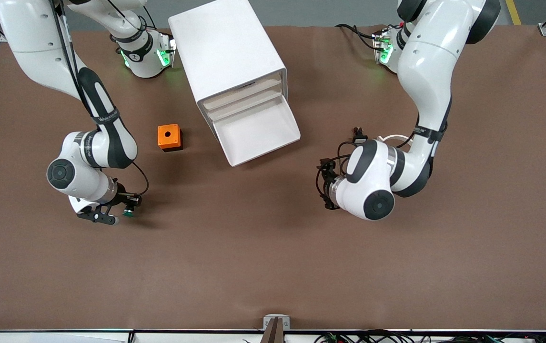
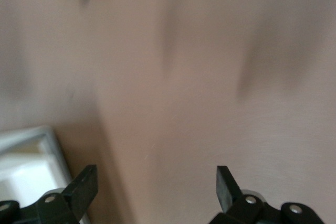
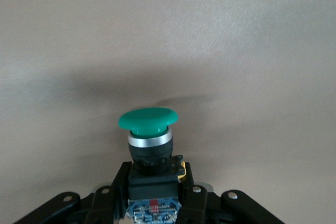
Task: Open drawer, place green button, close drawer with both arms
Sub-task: 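Carry the green button over the drawer while the left gripper withdraws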
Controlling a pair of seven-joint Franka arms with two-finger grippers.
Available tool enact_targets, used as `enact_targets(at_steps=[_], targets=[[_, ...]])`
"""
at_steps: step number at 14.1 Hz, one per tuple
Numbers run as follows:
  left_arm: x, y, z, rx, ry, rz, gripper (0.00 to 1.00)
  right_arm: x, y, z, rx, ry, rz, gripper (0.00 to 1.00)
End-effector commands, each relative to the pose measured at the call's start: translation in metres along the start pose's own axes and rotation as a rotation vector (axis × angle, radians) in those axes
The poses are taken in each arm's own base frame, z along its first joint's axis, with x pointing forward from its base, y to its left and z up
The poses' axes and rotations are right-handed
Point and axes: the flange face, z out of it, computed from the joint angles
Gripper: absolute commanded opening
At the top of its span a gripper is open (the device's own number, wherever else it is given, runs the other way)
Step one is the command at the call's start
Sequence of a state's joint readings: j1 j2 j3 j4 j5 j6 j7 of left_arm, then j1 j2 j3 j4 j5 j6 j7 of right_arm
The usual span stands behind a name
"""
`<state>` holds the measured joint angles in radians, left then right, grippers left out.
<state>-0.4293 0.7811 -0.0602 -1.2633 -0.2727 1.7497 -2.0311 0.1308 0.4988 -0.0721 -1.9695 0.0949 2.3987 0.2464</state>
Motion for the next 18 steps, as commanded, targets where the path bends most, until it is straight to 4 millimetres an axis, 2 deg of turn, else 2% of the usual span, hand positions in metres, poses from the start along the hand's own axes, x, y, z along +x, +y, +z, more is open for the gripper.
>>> enact_targets(at_steps=[1, 4, 6, 7, 10, 12, 15, 16, 18], targets=[[0.011, -0.014, -0.054, -0.102, 0.074, 0.166, 0.99, -0.030, -0.045, -0.057, 0.031, -0.027, 0.120, 0.00], [0.037, -0.026, -0.121, -0.196, 0.148, 0.441, 0.99, -0.075, -0.115, -0.094, 0.091, -0.075, 0.283, 0.00], [0.074, -0.031, -0.159, -0.187, 0.155, 0.542, 0.99, -0.113, -0.171, -0.105, 0.085, -0.078, 0.394, 0.00], [0.087, -0.036, -0.173, -0.179, 0.160, 0.594, 0.99, -0.135, -0.200, -0.108, 0.085, -0.075, 0.436, 0.00], [0.111, -0.044, -0.201, -0.189, 0.182, 0.758, 1.00, -0.189, -0.265, -0.107, 0.103, -0.060, 0.566, 0.00], [0.113, -0.044, -0.203, -0.180, 0.201, 0.898, 1.00, -0.225, -0.297, -0.104, 0.107, -0.060, 0.632, 0.00], [0.110, -0.038, -0.197, -0.166, 0.257, 1.088, 1.00, -0.265, -0.326, -0.101, 0.094, -0.067, 0.710, 0.00], [0.102, -0.037, -0.196, -0.188, 0.262, 1.128, 1.00, -0.274, -0.332, -0.102, 0.093, -0.068, 0.744, 0.00], [0.077, -0.033, -0.177, -0.207, 0.265, 1.174, 1.00, -0.287, -0.340, -0.101, 0.092, -0.072, 0.823, 0.00]])
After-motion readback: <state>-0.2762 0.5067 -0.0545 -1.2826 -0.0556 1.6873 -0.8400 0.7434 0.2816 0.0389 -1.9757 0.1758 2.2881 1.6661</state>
